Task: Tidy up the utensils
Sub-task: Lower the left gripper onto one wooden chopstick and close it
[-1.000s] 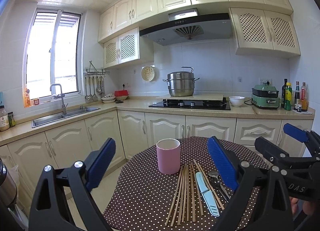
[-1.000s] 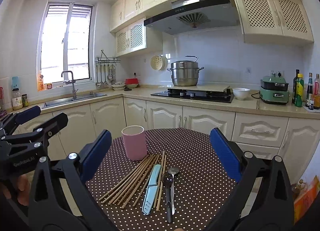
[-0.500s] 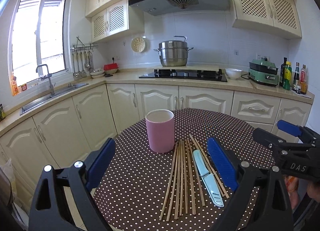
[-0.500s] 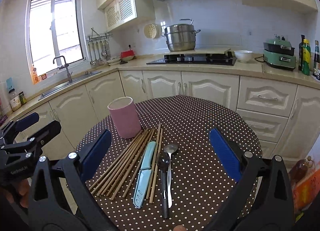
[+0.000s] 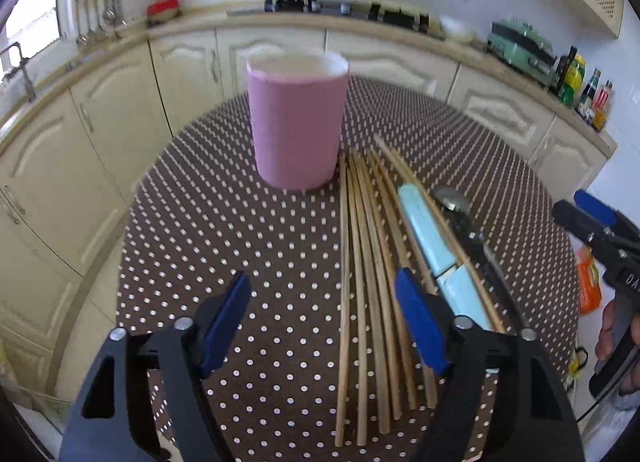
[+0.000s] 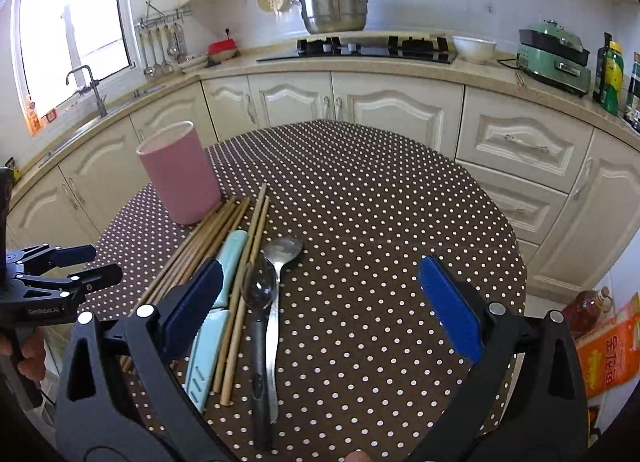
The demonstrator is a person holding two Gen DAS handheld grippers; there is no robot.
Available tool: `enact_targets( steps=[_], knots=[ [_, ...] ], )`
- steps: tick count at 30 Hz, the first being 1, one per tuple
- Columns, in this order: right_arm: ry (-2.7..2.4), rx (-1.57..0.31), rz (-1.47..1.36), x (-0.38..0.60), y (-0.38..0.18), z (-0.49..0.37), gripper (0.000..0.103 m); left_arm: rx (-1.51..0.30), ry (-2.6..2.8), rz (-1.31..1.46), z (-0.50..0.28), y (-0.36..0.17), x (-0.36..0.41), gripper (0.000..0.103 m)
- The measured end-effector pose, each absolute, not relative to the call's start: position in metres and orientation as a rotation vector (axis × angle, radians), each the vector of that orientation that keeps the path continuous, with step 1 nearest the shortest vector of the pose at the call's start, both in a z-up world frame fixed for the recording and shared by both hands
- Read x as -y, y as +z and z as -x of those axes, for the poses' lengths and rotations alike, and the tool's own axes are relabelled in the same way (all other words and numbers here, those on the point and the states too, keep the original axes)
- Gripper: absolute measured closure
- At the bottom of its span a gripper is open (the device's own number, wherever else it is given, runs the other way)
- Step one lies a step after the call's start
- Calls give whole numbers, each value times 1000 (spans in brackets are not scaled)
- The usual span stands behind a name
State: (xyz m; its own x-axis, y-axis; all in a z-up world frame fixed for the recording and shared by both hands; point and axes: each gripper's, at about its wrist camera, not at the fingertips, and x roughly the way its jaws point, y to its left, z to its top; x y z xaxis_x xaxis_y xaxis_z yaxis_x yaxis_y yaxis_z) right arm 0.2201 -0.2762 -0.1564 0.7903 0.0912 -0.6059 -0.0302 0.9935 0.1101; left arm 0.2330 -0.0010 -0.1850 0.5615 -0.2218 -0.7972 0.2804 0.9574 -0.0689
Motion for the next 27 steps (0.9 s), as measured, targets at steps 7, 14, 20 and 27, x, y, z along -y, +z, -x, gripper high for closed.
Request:
enact_targets(
  steps=[7,14,20,27],
  knots=[
    [62,-700,-81,278,-169,-231,6,-1031,-303,-159,-263,-217,11,47],
    [73,-790,-66,281,-186,-245,6,-1040,-298,-243,-289,-232,30,49],
    [117,-875,-45,280,-196,-258,6,-1049,-356,-229,-306,-223,47,86],
    [134,-968,20,272,-205,-274,6,-1026,-329,-180,-297,-226,47,97]
  ],
)
